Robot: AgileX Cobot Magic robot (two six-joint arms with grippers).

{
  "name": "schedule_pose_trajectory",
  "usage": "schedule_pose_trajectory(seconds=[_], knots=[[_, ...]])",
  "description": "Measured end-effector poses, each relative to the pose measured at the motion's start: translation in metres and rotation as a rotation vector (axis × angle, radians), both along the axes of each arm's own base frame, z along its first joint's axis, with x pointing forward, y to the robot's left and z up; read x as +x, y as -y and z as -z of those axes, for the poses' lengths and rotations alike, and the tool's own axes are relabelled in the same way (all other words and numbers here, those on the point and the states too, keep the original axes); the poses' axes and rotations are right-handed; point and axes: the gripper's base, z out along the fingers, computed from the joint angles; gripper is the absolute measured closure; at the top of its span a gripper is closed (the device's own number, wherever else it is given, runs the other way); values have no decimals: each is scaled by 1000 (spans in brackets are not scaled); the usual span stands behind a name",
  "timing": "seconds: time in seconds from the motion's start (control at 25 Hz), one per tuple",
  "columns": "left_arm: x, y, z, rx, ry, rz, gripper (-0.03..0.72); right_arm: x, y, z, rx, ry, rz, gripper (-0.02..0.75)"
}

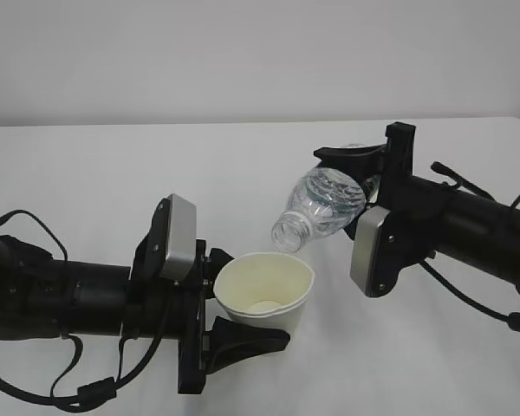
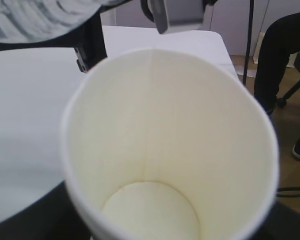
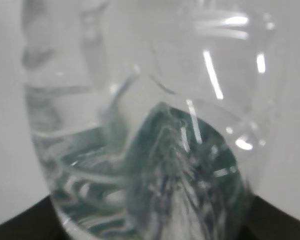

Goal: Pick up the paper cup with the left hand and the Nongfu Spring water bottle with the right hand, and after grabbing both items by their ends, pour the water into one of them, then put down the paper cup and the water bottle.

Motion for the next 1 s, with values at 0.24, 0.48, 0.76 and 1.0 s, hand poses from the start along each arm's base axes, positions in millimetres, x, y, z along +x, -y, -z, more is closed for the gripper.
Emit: schedule_pose_trajectory(seconds=[0.24,0.48,0.76,1.0], knots=[[1,0,0,-1,6,-5,211,5,-1,-4,-4,28,-1,311],[3,0,-1,-7,15,-26,212,7,-4,-7,-19,61,-12,311],[3,0,-1,-7,21,-28,214,10,-5,-11,-30,92,-14,311],[3,0,-1,-8,22,-29,214,11,-6,-12,-40,108,-15,311]])
